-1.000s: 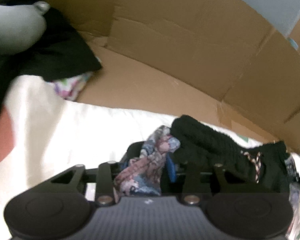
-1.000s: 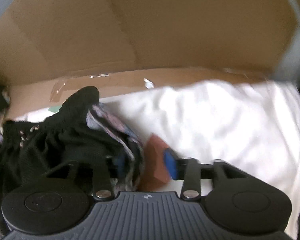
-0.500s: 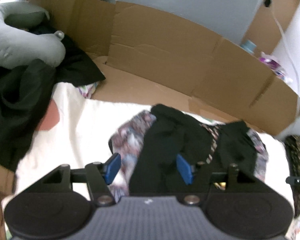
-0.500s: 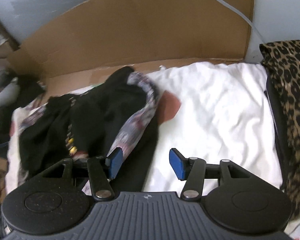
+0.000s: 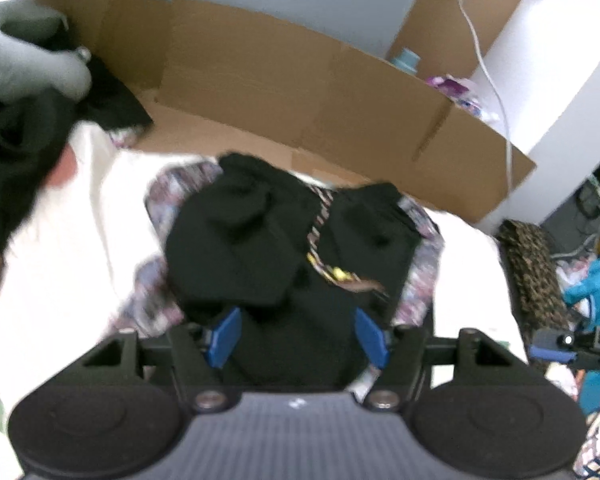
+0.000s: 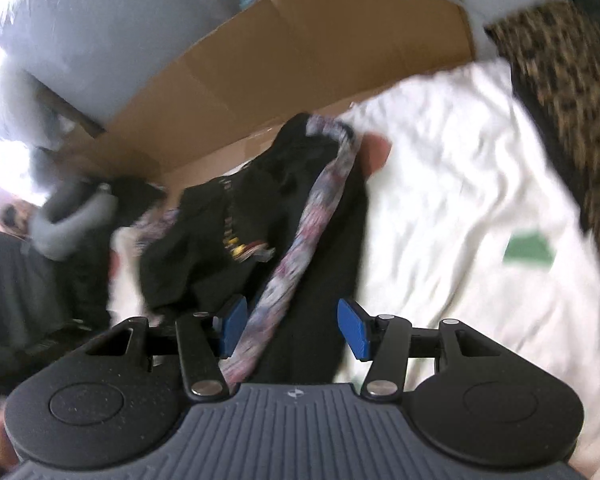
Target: Fold clothes
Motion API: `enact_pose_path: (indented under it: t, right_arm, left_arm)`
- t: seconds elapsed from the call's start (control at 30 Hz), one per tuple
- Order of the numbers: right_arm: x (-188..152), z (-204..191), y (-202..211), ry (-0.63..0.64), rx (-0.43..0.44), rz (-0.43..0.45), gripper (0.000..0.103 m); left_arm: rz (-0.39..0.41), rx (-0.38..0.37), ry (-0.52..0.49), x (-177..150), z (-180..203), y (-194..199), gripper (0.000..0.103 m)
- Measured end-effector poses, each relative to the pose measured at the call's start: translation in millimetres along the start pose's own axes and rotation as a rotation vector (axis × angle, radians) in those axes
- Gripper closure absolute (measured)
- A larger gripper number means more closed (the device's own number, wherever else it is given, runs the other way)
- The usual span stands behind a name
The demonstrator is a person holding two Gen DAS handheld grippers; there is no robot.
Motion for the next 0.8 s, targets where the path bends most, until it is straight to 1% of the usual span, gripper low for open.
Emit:
enact_pose_path:
  t: [0.13, 0.23, 0.33, 0.4, 0.47, 0.53, 0.6, 0.63, 0.67, 0.7, 0.73, 0.77, 0.8]
  right_arm:
    - [-33.4, -0.9, 7.8, -0.016, 0.042, -0.015, 0.045]
    - [-50.4, 1.4, 6.4, -0.016, 0.061, -0.036, 0.045]
    - [-63.8, 5.0, 2.6, -0.007, 0.053, -0.063, 0.045]
    - [-69.4, 7.7, 0.1, -0.008, 0.050, -0.077, 0.045]
    - [-74.6, 9.9, -1.4, -0.005, 0.050, -0.082, 0.045]
    - [-78.1, 12.8, -4.4, -0.005, 0.048, -0.091, 0.045]
    - [-82.0, 16.3, -9.0, -0.008, 0.046, -0.107, 0.045]
    - [-84.0, 17.9, -11.4, -0.009, 0.044, -0.115, 0.045]
    - [-85.9, 19.1, -13.7, -0.008, 0.042, -0.122, 0.045]
    - [-87.8, 20.3, -16.0, -0.007, 0.039, -0.129, 0.045]
    - [-89.7, 21.5, -18.3, -0.006, 0.036, -0.135, 0.045]
    - [-91.5, 22.7, -20.6, -0.005, 0.034, -0.142, 0.045]
    - [-92.5, 22.8, -22.9, -0.004, 0.032, -0.147, 0.045]
  left_arm:
    - [-0.063, -0.057, 0.005, -36.3, 21.7, -7.8, 0.036]
    - [-0.105, -0.063, -0.055, -58.3, 35.9, -17.3, 0.036]
    - [-0.149, -0.036, -0.095, -75.7, 38.2, -31.5, 0.036]
    - [-0.164, -0.010, -0.092, -83.8, 34.9, -40.9, 0.036]
    - [-0.175, 0.038, -0.077, -89.8, 27.9, -50.2, 0.036]
    - [-0.211, 0.046, -0.069, -96.7, 23.6, -61.4, 0.038]
    - [-0.214, 0.036, -0.052, -98.9, 18.4, -64.3, 0.040]
    - [-0.215, 0.030, -0.043, -99.9, 15.8, -65.5, 0.044]
    - [-0.220, 0.021, -0.034, -100.8, 13.6, -65.7, 0.055]
    - [-0.226, 0.003, -0.016, -101.0, 11.4, -65.9, 0.061]
    - [-0.233, -0.015, 0.003, -101.2, 9.3, -66.0, 0.072]
    - [-0.237, -0.035, 0.031, -100.8, 6.9, -65.2, 0.079]
    - [-0.238, -0.049, 0.044, -99.9, 5.8, -63.8, 0.082]
Point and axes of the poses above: each gripper's, at about its wrist camera, not at the fingertips, and y roughly against the way its jaws point, z to its right, x to its top, the point moved 6 cm from there along -y, roughly the way its jaws point, and after that the axes turned 9 degrees about -x, right-handed, at the moved point
